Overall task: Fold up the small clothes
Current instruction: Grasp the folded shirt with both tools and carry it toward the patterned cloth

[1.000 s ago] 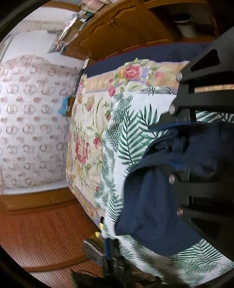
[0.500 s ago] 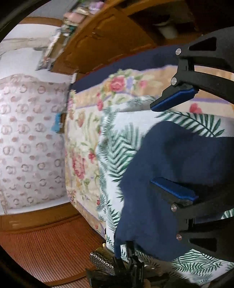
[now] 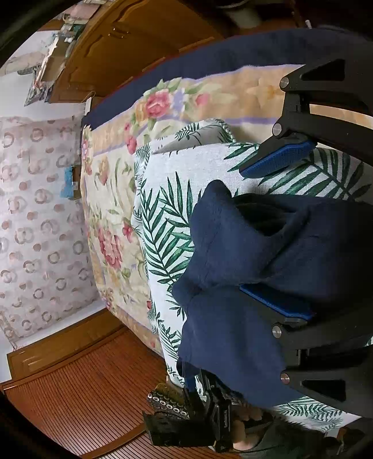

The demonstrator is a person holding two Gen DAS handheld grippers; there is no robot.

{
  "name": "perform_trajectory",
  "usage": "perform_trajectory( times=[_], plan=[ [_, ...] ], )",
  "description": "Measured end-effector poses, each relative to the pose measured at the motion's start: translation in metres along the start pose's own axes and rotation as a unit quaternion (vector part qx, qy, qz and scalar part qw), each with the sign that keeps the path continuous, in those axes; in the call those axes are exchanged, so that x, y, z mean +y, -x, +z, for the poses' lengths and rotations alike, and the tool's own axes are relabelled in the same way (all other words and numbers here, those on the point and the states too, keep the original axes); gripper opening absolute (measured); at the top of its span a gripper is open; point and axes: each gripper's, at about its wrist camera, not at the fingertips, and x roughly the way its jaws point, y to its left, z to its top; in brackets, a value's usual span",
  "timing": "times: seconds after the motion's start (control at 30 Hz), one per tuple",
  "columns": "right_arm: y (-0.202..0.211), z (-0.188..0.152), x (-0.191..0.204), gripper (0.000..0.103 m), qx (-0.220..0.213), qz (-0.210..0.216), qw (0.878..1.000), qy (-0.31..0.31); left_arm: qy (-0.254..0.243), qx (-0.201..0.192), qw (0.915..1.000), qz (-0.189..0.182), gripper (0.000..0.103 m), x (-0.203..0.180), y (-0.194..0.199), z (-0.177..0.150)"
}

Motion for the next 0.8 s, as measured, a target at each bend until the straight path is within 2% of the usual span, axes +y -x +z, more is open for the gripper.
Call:
perform_trajectory(
  times=[0.1,0.17,0.2,0.27,0.3,0.37,0.43,0.53,0.8],
  plan=[
    [-0.005,0.000,0.002,0.062,0.000,0.017,1.000,0.005,-0.003,-0.001,0.9999,-0.011,0.060,-0.002,0.000,0.001],
    [-0.008,-0.002,0.001,0.040,0.003,0.039,0.999,0.002,-0.008,0.001,0.9999,-0.015,0.054,-0.003,-0.001,0.002],
    [-0.009,-0.002,0.001,0.038,0.007,0.051,0.999,0.000,-0.011,0.004,0.9998,-0.017,0.052,-0.004,-0.001,0.003],
    [-0.007,-0.003,0.004,0.029,0.004,0.051,0.999,0.012,-0.011,0.010,0.9994,-0.032,0.037,-0.005,-0.002,0.004],
    [-0.006,-0.004,0.004,0.027,0.001,0.053,0.998,0.017,-0.011,0.014,0.9991,-0.039,0.037,-0.005,-0.002,0.005],
    [-0.003,-0.006,0.003,0.022,-0.003,0.054,0.998,0.019,-0.010,0.016,0.9985,-0.051,0.023,-0.005,-0.001,0.005],
    [0.003,-0.008,0.004,0.021,-0.013,0.051,0.998,0.021,0.003,0.013,0.9977,-0.066,0.017,-0.004,0.004,0.005],
    [0.018,-0.012,0.012,0.020,-0.040,0.037,0.998,0.027,-0.002,-0.011,0.9980,-0.062,0.015,-0.012,0.023,0.003],
    [0.068,-0.021,0.049,0.019,-0.113,0.020,0.991,0.063,-0.023,-0.093,0.9940,-0.053,0.014,-0.032,0.106,-0.005]
  ],
)
